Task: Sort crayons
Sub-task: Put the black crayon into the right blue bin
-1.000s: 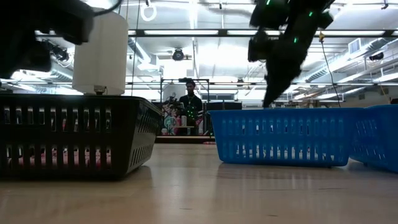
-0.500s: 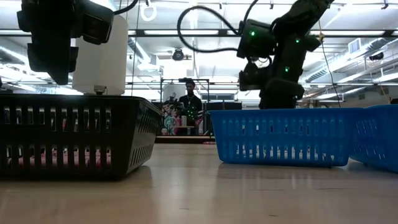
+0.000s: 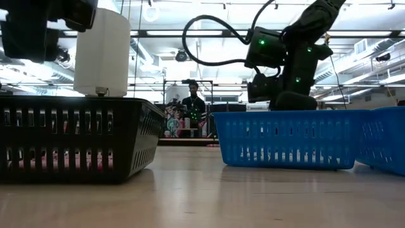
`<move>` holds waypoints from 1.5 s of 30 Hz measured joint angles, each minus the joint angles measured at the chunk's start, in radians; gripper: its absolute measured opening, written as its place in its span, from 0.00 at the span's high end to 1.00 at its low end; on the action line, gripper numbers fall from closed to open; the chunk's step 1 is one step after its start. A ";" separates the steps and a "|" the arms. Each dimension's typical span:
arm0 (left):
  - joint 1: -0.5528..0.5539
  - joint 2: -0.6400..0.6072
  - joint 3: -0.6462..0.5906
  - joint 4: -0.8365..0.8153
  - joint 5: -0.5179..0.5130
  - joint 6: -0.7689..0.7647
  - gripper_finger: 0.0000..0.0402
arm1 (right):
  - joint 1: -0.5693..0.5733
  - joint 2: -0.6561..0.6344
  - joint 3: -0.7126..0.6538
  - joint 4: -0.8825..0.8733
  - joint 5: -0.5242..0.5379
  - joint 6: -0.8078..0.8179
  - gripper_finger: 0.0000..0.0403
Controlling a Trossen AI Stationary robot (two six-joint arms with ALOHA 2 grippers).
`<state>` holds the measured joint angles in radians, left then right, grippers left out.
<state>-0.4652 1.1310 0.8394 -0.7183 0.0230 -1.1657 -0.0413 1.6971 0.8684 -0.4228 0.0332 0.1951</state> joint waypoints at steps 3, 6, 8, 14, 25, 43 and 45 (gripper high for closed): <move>-0.010 -0.025 0.000 0.004 0.029 -0.043 0.69 | 0.015 -0.002 -0.017 0.031 0.027 -0.017 0.63; -0.011 -0.042 0.000 0.013 0.075 -0.054 0.69 | 0.023 -0.002 -0.032 0.073 0.030 -0.021 0.66; -0.011 -0.046 0.000 0.012 0.083 -0.063 0.69 | 0.027 -0.001 -0.035 0.098 0.031 -0.022 0.69; -0.010 -0.046 0.000 0.019 0.087 -0.081 0.69 | 0.027 0.002 -0.035 0.135 0.031 -0.015 0.78; -0.040 -0.046 0.000 0.019 0.087 -0.016 0.69 | 0.012 0.004 -0.035 0.169 -0.004 0.049 0.95; -0.047 -0.046 0.000 0.020 0.087 0.007 0.69 | -0.020 -0.074 0.109 0.065 -0.049 0.180 0.91; -0.047 -0.046 0.000 0.020 0.087 0.007 0.69 | -0.018 -0.074 0.144 0.041 -0.049 0.175 0.91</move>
<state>-0.5125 1.0855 0.8398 -0.6979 0.1097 -1.1584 -0.0593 1.6230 1.0120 -0.3818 -0.0162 0.3706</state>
